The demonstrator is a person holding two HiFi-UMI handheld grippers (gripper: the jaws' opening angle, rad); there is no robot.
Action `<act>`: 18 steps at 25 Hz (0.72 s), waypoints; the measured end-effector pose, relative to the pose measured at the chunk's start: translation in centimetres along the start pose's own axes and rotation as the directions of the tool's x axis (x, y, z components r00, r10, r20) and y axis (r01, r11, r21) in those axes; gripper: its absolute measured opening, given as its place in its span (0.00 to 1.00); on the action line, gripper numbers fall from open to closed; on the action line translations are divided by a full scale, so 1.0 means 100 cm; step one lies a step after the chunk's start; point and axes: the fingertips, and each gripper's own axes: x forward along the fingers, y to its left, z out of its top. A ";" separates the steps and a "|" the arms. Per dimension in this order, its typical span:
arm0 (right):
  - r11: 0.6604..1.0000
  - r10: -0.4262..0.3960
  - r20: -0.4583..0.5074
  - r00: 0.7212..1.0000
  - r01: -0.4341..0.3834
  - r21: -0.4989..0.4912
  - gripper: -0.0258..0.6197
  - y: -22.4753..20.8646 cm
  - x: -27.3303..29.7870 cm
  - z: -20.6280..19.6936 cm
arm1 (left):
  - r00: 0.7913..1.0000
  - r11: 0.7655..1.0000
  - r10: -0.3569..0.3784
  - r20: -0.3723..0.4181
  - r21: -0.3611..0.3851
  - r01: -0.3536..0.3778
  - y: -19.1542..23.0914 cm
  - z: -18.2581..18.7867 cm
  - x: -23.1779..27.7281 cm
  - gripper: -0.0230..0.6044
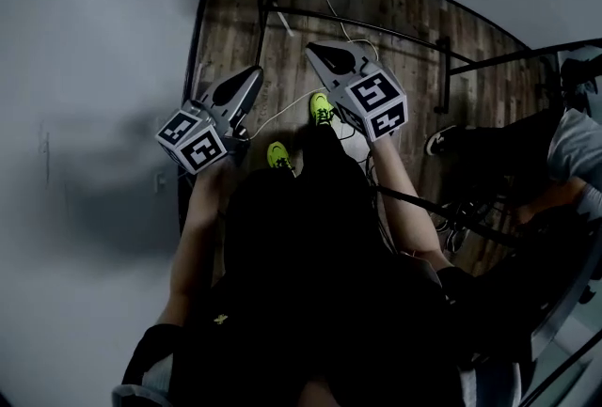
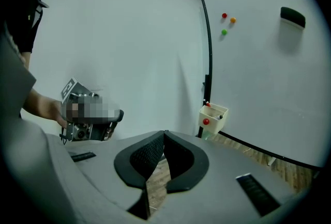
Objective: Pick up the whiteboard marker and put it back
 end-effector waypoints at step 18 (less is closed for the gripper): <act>0.999 -0.011 0.043 0.999 0.010 0.035 0.05 0.012 -0.051 -0.002 | 0.997 0.998 -0.058 -0.052 -0.011 0.057 -0.050 -0.025 0.024 0.06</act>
